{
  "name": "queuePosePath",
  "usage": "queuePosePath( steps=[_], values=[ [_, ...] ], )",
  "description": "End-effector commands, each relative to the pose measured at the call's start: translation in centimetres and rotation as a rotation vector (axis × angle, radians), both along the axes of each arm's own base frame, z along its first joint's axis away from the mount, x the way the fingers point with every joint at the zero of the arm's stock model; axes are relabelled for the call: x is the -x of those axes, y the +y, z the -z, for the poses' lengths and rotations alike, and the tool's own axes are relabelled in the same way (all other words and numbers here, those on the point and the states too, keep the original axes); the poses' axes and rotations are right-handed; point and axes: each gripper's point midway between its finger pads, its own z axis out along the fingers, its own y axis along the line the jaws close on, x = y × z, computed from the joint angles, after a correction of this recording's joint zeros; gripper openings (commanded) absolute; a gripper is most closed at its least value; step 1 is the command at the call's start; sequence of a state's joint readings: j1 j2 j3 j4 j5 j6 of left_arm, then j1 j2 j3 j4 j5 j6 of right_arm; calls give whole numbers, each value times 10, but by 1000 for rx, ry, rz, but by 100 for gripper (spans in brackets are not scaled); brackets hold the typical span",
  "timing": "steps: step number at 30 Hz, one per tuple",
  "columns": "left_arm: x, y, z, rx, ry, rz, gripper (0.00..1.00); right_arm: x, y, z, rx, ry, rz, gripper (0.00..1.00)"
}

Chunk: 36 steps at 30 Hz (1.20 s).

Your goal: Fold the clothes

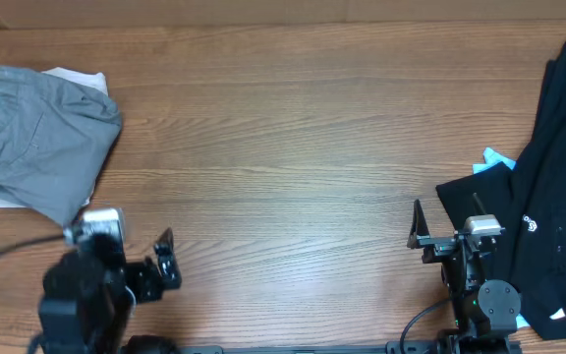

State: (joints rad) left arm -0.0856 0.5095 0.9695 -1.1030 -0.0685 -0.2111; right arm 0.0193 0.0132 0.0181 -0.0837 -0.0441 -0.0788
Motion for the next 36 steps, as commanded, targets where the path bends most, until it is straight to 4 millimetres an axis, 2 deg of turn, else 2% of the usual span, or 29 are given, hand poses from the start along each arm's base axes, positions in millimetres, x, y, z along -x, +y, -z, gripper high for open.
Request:
queuePosePath(
  steps=[1,4,6,8,14,19,25,29,30,36],
  values=[
    [-4,0,22,14,-107,-3,100,0,-2,2,0,-1,9,100],
    [-15,-9,35,43,-223,43,100,0,-2,2,0,-1,9,100],
    [-22,-23,45,39,-312,141,100,0,-2,2,0,-1,9,100],
    [-27,-25,49,39,-363,158,100,0,-2,2,0,-1,9,100],
    [-44,-26,44,-6,-577,172,100,0,-2,2,0,-1,9,100],
    [-55,-18,42,-60,-673,135,100,0,-2,2,0,-1,9,100],
    [-64,5,58,-95,-696,2,100,0,-2,2,0,-1,9,100],
    [-67,1,104,-52,-557,16,100,0,-2,2,0,-1,9,100],
    [-67,1,96,-55,-587,17,100,0,-2,2,0,-1,9,100],
    [-67,1,100,-56,-572,17,100,0,-2,2,0,-1,9,100]
  ],
)
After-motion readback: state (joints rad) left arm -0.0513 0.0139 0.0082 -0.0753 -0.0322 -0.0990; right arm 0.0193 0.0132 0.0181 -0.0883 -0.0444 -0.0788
